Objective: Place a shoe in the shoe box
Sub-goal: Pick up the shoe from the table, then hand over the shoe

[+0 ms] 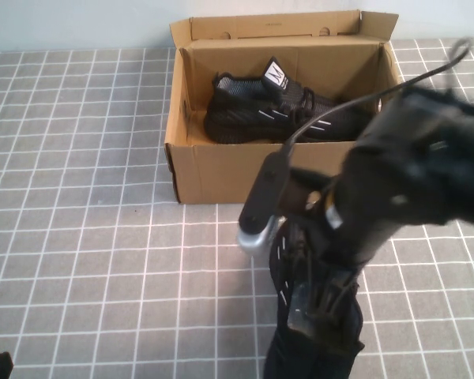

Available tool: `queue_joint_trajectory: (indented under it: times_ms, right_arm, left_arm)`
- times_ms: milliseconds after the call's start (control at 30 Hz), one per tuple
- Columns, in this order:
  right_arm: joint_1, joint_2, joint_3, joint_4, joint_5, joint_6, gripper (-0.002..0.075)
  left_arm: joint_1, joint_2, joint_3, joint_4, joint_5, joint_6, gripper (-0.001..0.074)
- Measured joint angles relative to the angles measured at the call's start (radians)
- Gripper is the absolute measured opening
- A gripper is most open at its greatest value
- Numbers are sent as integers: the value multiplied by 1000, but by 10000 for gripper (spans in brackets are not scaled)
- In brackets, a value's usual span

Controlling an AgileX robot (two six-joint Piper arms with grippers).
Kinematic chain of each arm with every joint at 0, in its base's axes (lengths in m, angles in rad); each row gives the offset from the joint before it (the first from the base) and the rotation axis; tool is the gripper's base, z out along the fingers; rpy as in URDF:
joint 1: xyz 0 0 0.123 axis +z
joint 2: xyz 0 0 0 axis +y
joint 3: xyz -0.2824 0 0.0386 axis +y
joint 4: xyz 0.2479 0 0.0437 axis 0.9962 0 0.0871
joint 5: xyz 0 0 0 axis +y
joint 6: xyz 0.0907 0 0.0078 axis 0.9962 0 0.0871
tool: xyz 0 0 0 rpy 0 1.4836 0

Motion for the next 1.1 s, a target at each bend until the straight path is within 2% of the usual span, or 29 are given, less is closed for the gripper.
queue_joint_trajectory:
  times_ms: [500,900,967,1100]
  right_arm:
    - [0,-390,0,71,90,0,-6]
    - [0,-457,2,128,99,0,-6]
    - [0,-457,2,130,99,5,-6]
    - [0,-457,2,132,85,26,-6]
  left_arm:
    - [0,0,0,0,0,0,-1]
    - [0,0,0,11,-25,-4,-1]
    - [0,0,2,-49,-89,-26,-1]
    - [0,0,2,-292,-226,-105,-1]
